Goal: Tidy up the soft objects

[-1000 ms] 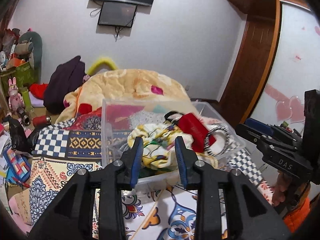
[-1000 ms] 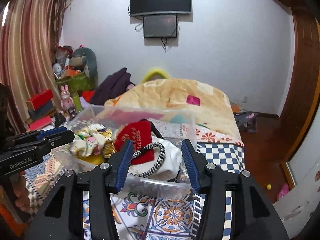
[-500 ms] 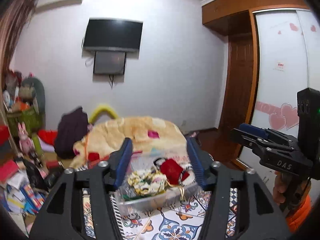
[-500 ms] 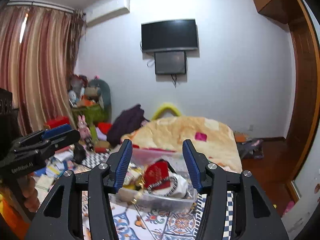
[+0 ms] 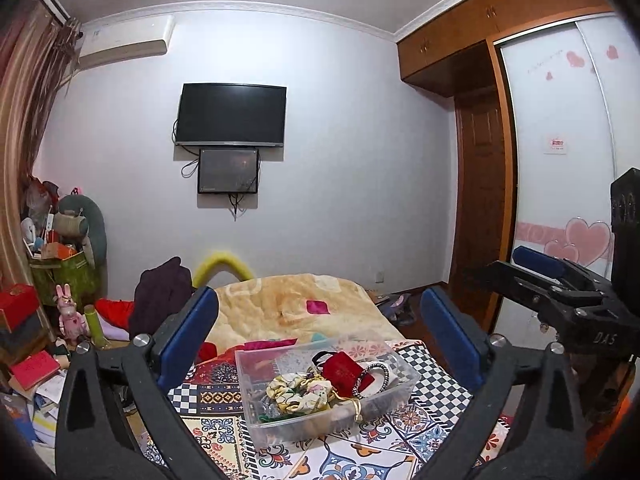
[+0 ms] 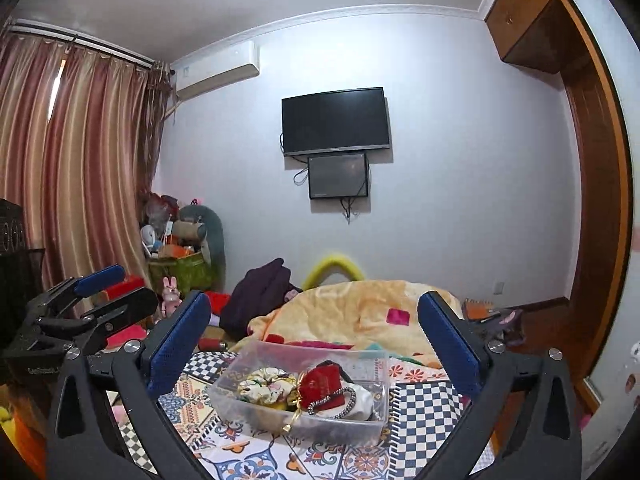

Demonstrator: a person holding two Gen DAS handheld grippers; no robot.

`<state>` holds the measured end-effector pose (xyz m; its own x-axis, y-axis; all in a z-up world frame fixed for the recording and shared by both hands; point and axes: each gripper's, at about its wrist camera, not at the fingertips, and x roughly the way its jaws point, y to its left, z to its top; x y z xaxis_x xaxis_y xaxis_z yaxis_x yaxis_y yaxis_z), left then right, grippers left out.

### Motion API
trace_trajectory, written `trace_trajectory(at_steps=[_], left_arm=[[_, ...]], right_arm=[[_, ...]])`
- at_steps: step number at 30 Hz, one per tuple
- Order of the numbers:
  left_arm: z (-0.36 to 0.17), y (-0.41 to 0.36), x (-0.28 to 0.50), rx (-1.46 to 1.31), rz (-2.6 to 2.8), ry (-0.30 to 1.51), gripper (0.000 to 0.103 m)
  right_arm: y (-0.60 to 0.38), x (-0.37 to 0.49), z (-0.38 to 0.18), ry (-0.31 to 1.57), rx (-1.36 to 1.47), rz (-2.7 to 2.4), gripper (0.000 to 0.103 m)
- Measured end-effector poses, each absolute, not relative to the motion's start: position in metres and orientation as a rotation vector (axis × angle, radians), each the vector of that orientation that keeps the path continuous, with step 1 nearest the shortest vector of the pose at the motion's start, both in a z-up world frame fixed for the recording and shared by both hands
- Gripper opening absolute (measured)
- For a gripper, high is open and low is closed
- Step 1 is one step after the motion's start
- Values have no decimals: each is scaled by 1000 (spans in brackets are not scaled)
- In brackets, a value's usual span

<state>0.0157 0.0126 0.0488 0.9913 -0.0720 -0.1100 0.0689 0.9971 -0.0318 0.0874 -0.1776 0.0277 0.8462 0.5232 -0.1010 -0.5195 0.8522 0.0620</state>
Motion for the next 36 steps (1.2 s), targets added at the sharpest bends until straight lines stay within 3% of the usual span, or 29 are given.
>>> trace_trajectory(at_steps=[36], left_arm=[[47,7,14,-26,-70,118,103]], right_arm=[[-185,80,24,113,37,533,103]])
